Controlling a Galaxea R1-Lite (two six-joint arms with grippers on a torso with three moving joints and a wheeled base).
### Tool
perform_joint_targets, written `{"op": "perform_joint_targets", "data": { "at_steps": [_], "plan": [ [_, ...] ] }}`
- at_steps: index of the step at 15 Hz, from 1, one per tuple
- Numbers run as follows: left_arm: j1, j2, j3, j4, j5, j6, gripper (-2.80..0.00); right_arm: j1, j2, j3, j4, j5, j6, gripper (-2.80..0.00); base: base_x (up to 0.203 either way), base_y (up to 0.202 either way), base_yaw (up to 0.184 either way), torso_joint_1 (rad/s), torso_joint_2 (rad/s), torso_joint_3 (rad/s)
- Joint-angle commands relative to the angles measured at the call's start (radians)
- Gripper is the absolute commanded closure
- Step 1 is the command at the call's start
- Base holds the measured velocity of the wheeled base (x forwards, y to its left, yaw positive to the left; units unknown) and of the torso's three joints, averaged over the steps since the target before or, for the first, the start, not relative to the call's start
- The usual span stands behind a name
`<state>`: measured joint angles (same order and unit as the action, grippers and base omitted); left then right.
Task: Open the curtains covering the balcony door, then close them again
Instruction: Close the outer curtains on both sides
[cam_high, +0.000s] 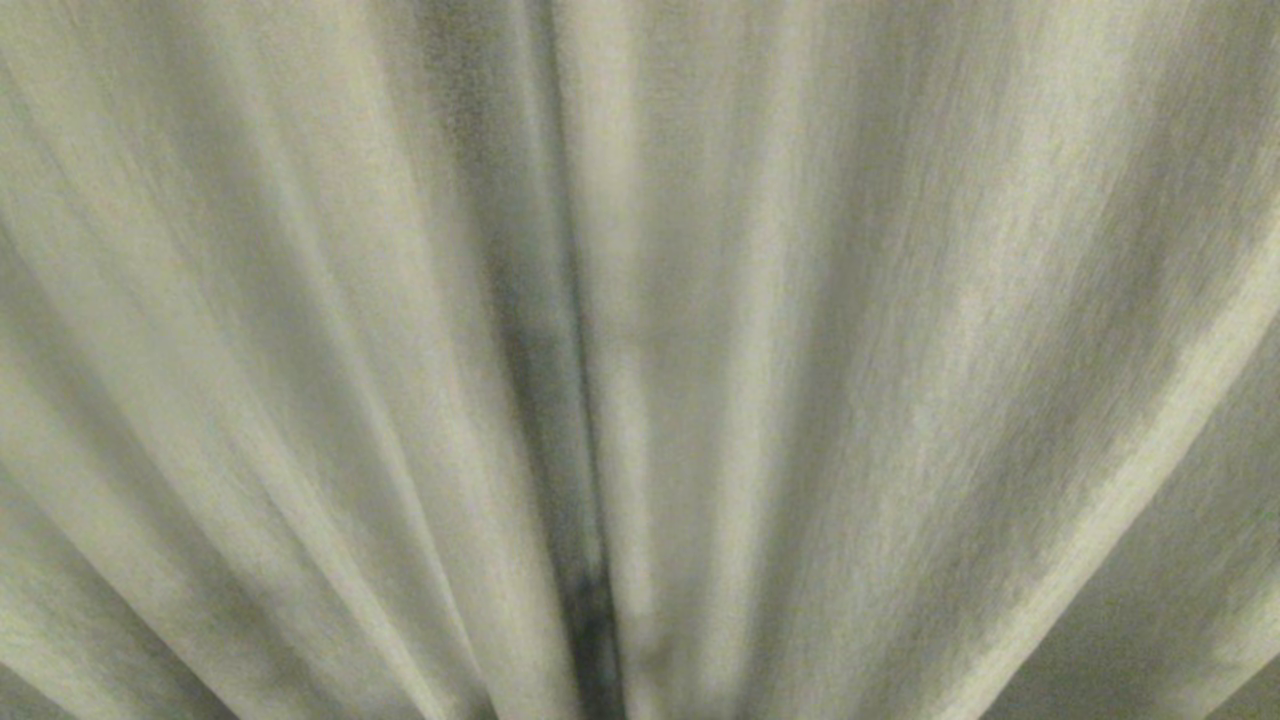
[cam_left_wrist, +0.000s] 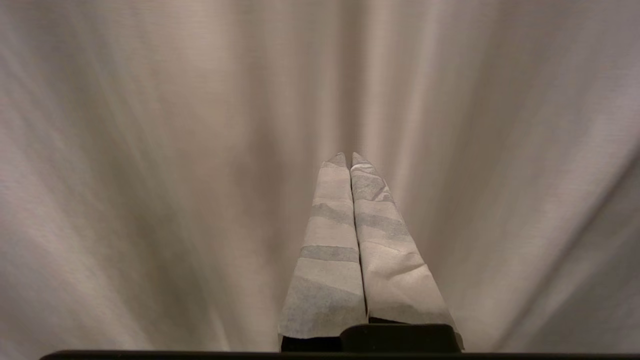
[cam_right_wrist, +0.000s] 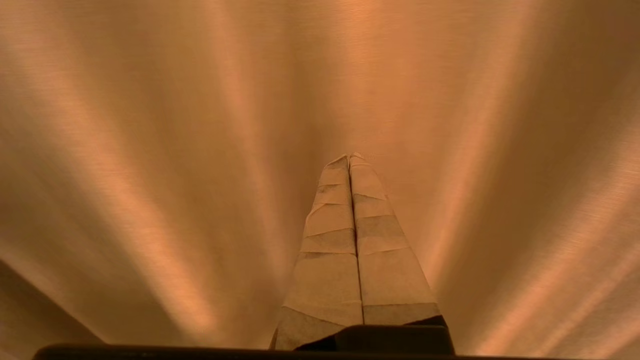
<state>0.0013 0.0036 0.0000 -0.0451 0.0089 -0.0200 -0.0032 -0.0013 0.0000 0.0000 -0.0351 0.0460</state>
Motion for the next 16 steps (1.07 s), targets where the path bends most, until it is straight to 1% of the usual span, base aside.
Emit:
{"op": "perform_joint_targets", "data": {
  "at_steps": [1,8,10,16],
  "plan": [
    [0.000,-0.002,0.000,-0.001,0.000,0.000,0.00,0.000,0.001,0.000,0.000,0.000,0.000,0.00,0.000,0.000,0.000,0.000,0.00,0.000],
    [0.000,-0.002,0.000,0.001,0.000,0.002,0.00,0.000,0.001,0.000,0.000,0.000,0.000,0.00,0.001,-0.009,0.001,0.000,0.00,0.000],
    [0.000,-0.002,0.000,0.001,0.000,0.002,0.00,0.000,0.001,0.000,0.000,0.000,0.000,0.00,0.003,-0.138,0.003,0.000,0.01,0.005],
    [0.000,-0.002,0.000,0.001,0.000,0.002,0.00,0.000,0.001,0.000,0.000,0.000,0.000,0.00,0.000,-0.191,0.000,0.003,0.00,0.003]
  ]
}}
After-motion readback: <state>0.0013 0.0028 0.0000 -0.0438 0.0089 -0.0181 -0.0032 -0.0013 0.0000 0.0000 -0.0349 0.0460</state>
